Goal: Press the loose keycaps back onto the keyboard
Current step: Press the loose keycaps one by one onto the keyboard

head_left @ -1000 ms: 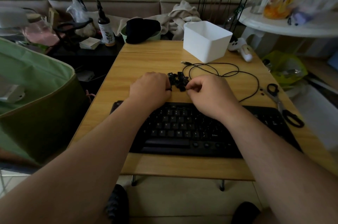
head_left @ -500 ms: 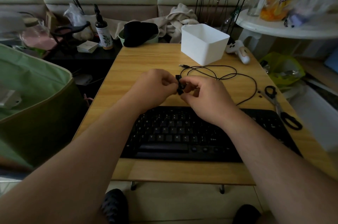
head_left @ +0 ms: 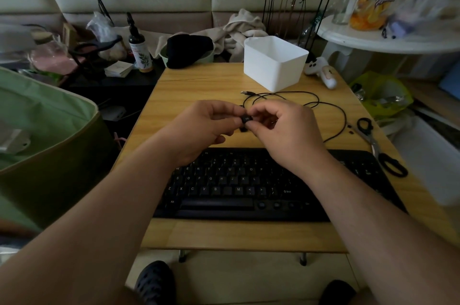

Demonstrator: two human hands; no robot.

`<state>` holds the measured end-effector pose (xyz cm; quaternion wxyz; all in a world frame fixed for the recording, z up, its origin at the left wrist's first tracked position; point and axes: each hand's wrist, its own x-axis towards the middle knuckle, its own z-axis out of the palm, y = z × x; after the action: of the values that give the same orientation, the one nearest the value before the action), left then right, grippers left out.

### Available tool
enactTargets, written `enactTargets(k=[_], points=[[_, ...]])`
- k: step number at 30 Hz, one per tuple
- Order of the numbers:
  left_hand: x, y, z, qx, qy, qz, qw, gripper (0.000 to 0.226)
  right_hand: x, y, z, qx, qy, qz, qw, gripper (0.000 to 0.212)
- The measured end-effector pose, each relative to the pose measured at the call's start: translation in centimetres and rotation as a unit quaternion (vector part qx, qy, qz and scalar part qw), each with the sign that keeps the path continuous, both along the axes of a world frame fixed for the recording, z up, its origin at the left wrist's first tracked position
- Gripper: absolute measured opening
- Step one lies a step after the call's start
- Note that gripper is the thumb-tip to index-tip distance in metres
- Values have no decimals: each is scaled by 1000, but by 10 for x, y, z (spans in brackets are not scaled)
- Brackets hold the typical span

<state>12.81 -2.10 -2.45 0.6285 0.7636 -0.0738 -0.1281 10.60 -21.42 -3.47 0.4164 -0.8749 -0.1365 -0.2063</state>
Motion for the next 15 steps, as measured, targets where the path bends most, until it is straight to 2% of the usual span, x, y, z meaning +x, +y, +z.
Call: enactTargets(k=[15], points=[[-3, 20, 17, 37, -23, 3, 999, 7, -6, 17, 9, -11, -47, 38, 998, 14]])
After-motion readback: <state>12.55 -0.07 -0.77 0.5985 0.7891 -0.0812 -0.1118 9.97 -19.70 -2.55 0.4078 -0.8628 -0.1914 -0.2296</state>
